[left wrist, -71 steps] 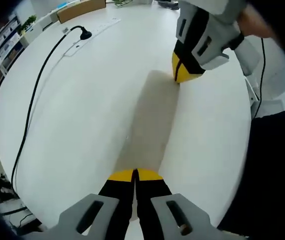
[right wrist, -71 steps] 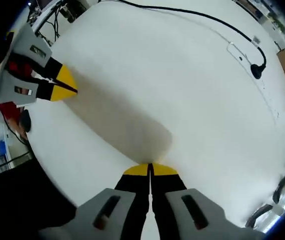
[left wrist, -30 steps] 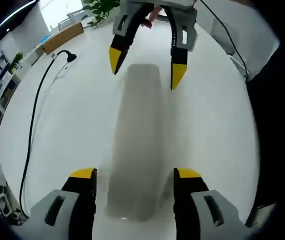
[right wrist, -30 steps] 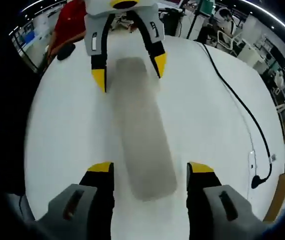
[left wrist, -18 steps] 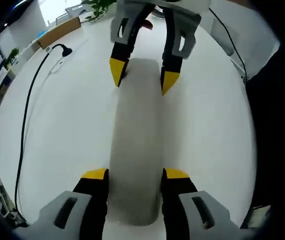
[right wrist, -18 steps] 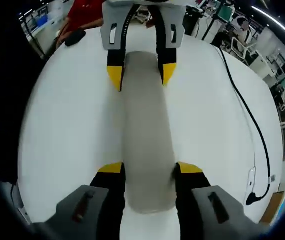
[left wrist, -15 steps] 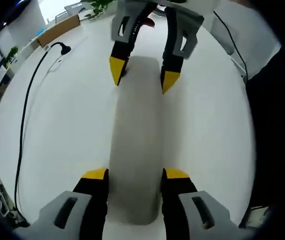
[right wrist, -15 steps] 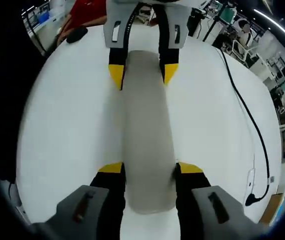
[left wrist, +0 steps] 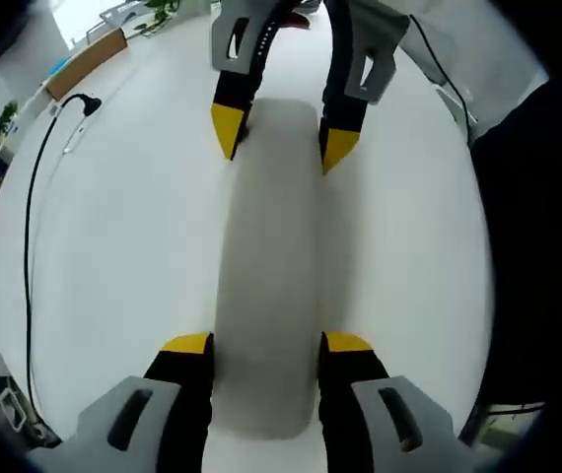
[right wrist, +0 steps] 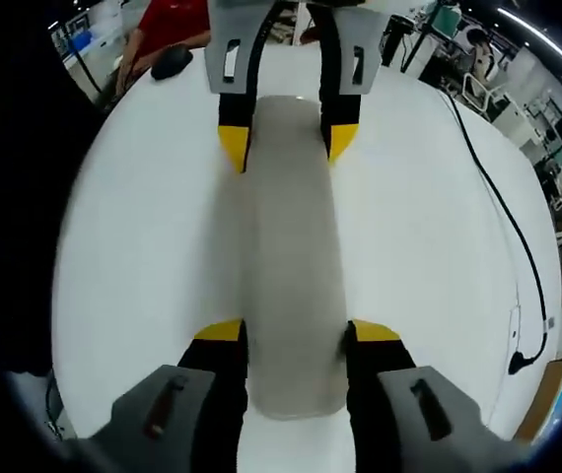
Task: Arrange the utensils inside the cutlery case until each visible utensil rests in its matching compartment.
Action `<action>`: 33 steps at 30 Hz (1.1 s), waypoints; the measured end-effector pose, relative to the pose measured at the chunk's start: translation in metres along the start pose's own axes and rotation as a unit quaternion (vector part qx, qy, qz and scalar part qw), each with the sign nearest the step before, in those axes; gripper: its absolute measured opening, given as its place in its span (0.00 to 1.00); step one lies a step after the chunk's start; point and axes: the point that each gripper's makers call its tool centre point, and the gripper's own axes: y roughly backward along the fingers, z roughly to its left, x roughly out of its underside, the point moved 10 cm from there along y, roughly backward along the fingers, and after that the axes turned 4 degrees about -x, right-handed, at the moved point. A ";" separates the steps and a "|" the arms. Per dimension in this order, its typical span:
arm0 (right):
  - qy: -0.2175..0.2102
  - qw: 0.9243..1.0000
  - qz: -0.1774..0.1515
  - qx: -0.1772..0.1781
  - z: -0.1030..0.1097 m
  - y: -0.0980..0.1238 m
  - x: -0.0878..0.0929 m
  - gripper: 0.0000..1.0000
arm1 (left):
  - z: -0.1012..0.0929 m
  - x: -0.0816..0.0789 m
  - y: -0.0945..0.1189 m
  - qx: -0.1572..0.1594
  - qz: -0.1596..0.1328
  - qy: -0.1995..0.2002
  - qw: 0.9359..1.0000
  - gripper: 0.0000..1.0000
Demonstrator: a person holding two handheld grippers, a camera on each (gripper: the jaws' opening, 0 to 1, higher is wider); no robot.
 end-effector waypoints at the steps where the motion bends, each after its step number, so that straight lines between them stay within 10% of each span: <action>1: -0.001 1.000 0.001 0.002 0.004 0.000 0.000 0.37 | -0.006 -0.001 0.000 0.000 0.002 -0.001 1.000 0.42; 33: -0.055 0.998 0.021 0.019 0.097 0.005 -0.008 0.38 | -0.093 0.013 0.011 -0.006 -0.054 -0.005 0.999 0.42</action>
